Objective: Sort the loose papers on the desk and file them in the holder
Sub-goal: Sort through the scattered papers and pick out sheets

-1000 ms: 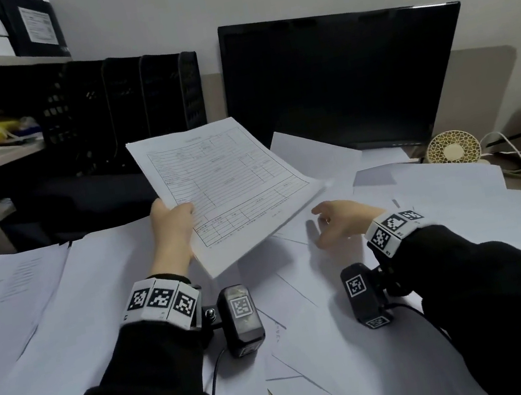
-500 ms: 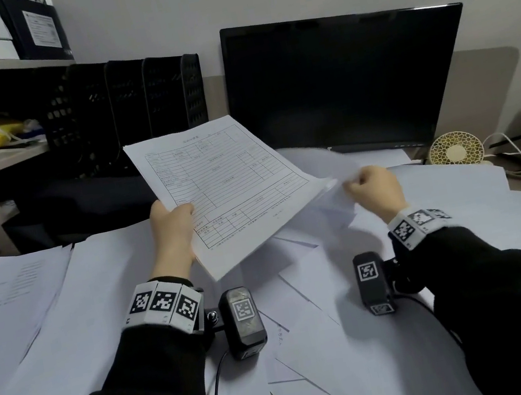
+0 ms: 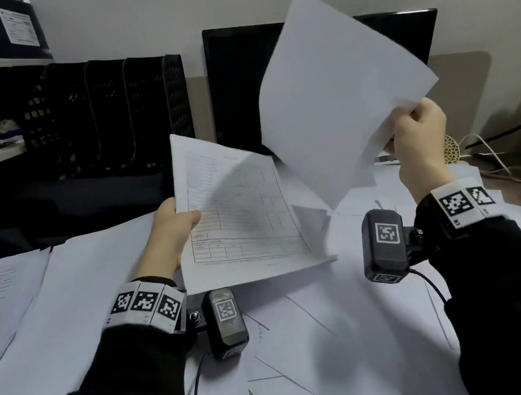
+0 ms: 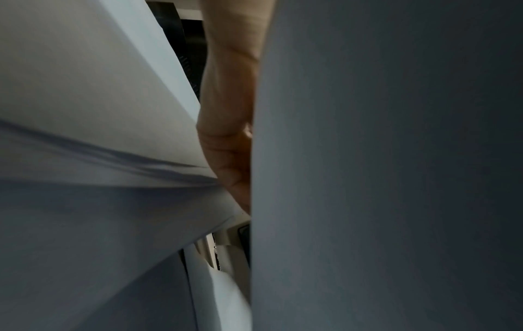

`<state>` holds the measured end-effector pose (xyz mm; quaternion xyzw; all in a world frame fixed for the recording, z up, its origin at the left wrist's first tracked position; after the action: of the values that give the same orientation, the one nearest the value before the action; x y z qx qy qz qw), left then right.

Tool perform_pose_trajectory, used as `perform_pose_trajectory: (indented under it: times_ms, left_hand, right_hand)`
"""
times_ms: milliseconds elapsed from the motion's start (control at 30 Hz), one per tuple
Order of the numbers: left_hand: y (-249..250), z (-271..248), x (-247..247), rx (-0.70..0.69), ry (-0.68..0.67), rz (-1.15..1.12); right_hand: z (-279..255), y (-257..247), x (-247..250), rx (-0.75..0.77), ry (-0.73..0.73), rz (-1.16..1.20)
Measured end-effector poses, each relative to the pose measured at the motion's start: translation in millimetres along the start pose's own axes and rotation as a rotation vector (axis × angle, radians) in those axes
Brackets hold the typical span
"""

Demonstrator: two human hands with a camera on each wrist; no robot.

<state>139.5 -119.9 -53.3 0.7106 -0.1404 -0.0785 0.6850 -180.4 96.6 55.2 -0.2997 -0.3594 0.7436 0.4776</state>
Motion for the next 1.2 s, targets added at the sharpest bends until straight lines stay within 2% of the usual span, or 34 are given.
perform_pose_trajectory:
  times_ms: [167,267,333,400,500,600,733,933,1200]
  left_hand:
    - [1.8,-0.7,2.6,-0.017,0.024,-0.065]
    - [9.4,-4.3,0.4,-0.053,0.029,-0.046]
    - [25.8,-9.4,13.3,-0.14,0.128,-0.059]
    - [45.6,-19.3,43.9,-0.244,0.303,-0.127]
    - [70.0,-46.4,99.1,-0.363,0.505,-0.33]
    - [93.2,-73.9,144.1,-0.465,0.57,-0.474]
    - [110.0,-89.5,184.5,-0.504,0.649,-0.423]
    - [103.5,-100.6,219.7,-0.463,0.693,-0.33]
    - [75.3,-113.3,242.5,-0.379,0.803,-0.249]
  right_hand:
    - [-20.8,-36.0,-9.3,0.006,-0.024,0.197]
    - [-37.7,-57.7,-30.5,0.029,-0.124,0.358]
    - [-49.6,-74.5,-44.6,0.041,-0.191,0.444]
    - [-54.3,-83.6,-49.9,0.007,-0.186,0.532]
    - [-58.8,-90.2,-57.3,-0.04,-0.208,0.578]
    - [-81.5,-94.7,-81.6,-0.071,-0.371,0.477]
    - [-127.9,-91.5,-124.9,-0.067,-0.648,0.349]
    - [-170.0,-68.1,-157.9,-0.053,-0.807,0.149]
    - [-213.7,-51.8,-175.8,0.127,-1.082,-0.25]
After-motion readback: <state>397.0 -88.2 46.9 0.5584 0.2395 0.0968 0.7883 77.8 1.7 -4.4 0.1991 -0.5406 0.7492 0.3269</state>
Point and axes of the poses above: each hand's wrist, its own z-axis towards the middle knuckle, its own x-axis out of the back of the hand, y = z × x, the point moved 8 cm from there along z, towards the middle knuckle, and after that the axes turned 5 degrees about x, right-handed, at the moved point
